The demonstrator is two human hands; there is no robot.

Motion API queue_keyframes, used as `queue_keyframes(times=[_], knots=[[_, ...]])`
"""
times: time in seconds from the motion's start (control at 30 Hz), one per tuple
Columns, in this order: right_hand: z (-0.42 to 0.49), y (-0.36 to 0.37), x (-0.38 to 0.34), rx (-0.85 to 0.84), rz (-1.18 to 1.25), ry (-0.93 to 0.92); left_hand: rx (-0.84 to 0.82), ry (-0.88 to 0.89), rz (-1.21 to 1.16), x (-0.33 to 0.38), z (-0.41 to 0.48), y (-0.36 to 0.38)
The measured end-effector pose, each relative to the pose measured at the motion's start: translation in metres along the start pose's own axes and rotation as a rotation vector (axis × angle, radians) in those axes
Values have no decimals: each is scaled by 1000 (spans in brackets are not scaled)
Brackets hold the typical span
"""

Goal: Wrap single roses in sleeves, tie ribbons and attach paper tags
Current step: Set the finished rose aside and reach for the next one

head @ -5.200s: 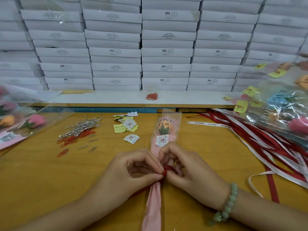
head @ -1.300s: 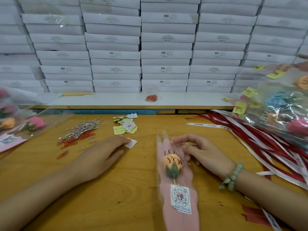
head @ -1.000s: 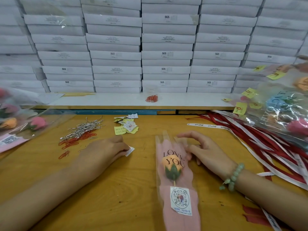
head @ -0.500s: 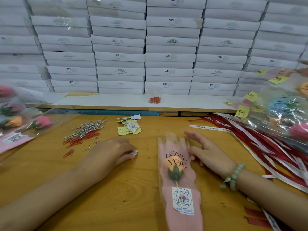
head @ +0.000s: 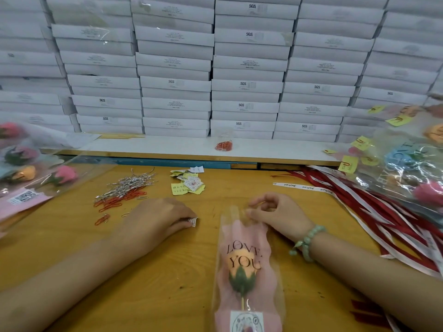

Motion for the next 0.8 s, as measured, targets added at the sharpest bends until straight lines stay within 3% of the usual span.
queue_keyframes(times=[0.13, 0.3, 0.4, 0.5, 0.6, 0.67, 0.8], knots=[[7, 12, -2, 225, 41, 31, 145, 70, 71, 13, -6, 1], [12, 22, -11, 287, 104, 22, 221, 35, 56, 19, -6, 4], [10, 26, -16, 263, 88, -81, 253, -187, -220, 15, -5, 7], [3, 26, -20, 263, 56, -229, 290, -454, -676, 16, -2, 11], [-5, 28, -27, 214, 13, -404, 248, -577, -1056, 22, 0, 10], [-9, 31, -31, 148, -44, -504, 199, -583, -1149, 23, 0, 9], [-13, 36, -35, -9, -75, -578, 139, -515, -1116, 24, 0, 8]])
Point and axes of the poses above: each hand's wrist, its own z-axis towards the middle knuckle, its own y-axis out of the palm, x = y × z, the point moved 1 cm from there along z, towards the middle knuckle, and after that the axes turned 4 degrees about x, right-handed, at the moved point
